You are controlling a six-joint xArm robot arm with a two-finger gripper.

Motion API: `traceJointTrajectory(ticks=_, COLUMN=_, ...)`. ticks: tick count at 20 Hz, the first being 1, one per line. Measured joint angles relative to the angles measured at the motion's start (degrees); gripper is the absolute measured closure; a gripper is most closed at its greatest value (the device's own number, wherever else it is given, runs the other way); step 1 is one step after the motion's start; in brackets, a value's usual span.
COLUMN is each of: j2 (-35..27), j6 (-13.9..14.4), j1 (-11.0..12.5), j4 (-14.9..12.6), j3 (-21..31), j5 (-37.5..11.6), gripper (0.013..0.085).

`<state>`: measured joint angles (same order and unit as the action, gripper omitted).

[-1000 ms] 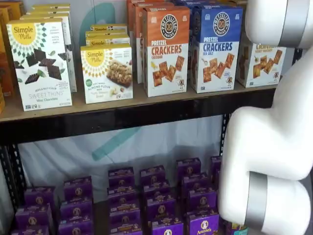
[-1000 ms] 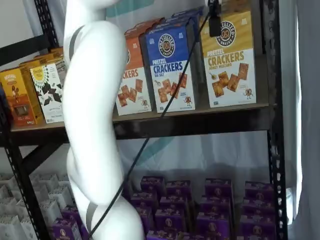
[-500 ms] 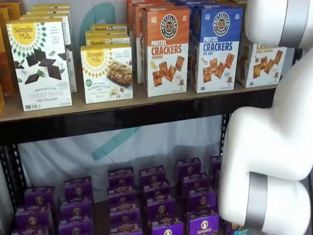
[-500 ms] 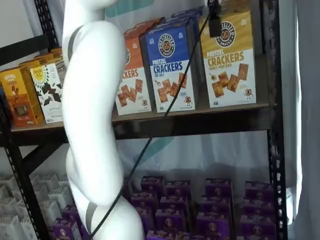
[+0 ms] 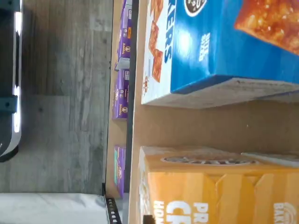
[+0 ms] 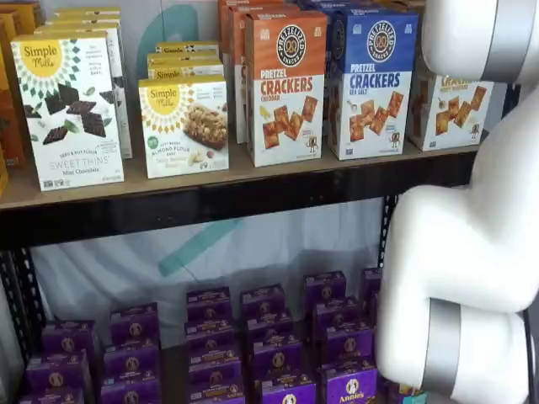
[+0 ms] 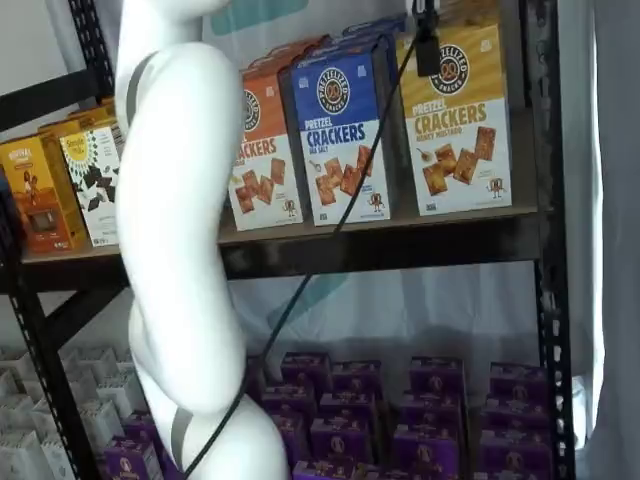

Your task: Retrieve the yellow and white box located on the top shelf, the sixth one from the left

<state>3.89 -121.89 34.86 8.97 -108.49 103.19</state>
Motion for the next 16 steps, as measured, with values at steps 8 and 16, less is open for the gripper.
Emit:
traceJointTrajectory(ticks=8, j2=0.6, j6=0.0, j1=0.2, j4=0.2, j3=-0.1, j5=1.1, gripper=0.0410)
traceJointTrajectory(ticks=16, j2=2.3, j6=-0.7, j1=2.2, j4=1.5, j3=-2.6, j5=6.5, gripper=0.0410)
